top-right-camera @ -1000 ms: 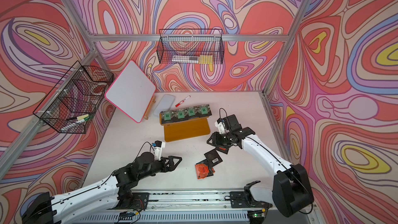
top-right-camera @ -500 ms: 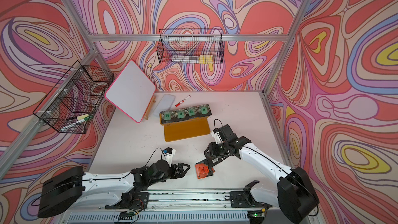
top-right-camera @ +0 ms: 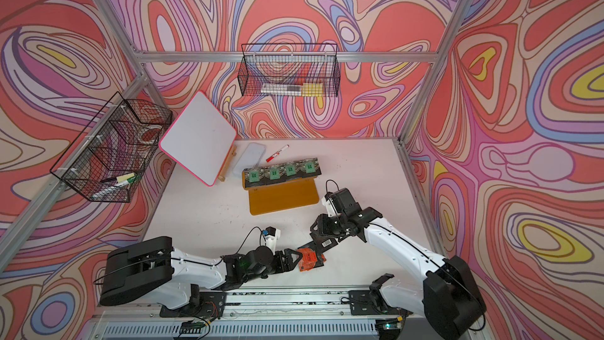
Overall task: Place the tea bags on the shelf by color
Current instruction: Pick up the tea bag from the center of the board.
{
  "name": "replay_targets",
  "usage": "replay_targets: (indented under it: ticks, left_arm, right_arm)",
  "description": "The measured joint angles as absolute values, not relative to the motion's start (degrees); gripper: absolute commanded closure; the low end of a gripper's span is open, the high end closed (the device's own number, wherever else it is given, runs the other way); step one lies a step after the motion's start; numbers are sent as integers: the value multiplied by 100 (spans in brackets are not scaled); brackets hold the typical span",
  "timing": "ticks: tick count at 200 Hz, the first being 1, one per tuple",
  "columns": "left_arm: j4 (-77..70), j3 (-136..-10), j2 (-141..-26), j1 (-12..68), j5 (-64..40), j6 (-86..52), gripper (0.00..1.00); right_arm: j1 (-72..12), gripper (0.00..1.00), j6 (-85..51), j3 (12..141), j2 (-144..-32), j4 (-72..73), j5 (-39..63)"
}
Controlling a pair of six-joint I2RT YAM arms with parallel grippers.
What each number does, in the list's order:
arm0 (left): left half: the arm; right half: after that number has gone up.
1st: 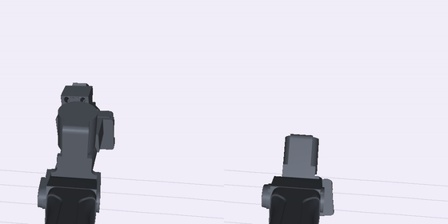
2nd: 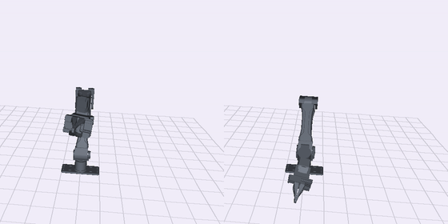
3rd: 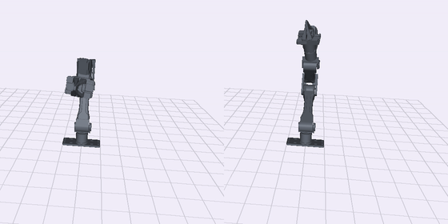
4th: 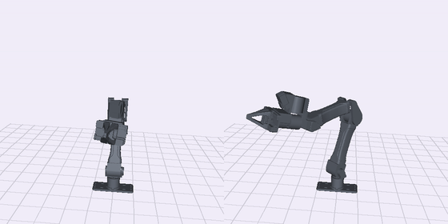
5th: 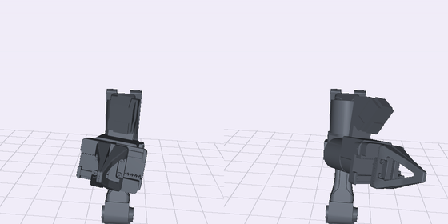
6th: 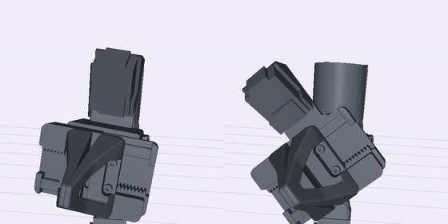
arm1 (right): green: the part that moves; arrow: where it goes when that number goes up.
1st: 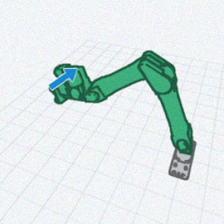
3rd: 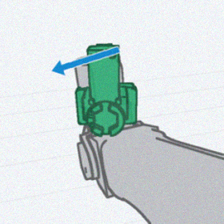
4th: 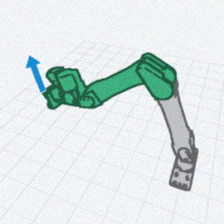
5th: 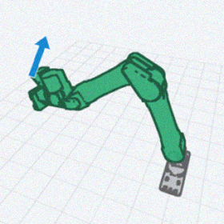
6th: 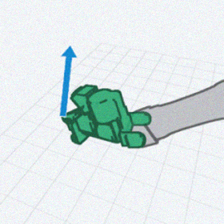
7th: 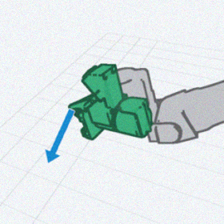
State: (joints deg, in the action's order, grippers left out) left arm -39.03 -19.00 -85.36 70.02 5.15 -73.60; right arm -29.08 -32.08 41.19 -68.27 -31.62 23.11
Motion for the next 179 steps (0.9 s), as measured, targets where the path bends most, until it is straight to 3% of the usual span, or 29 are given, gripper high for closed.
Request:
replay_targets:
  ticks: [102,179]
  left_arm:
    - [-4934,-2213,-9629,7102,303,-7795,54]
    - [-4930,-2213,-9675,7120,298,-7915,97]
  right_arm:
    - [-2908,60,-3205,4091,-6724,-3129,2287]
    - [-2908,61,-3203,4073,-6674,-3131,2287]
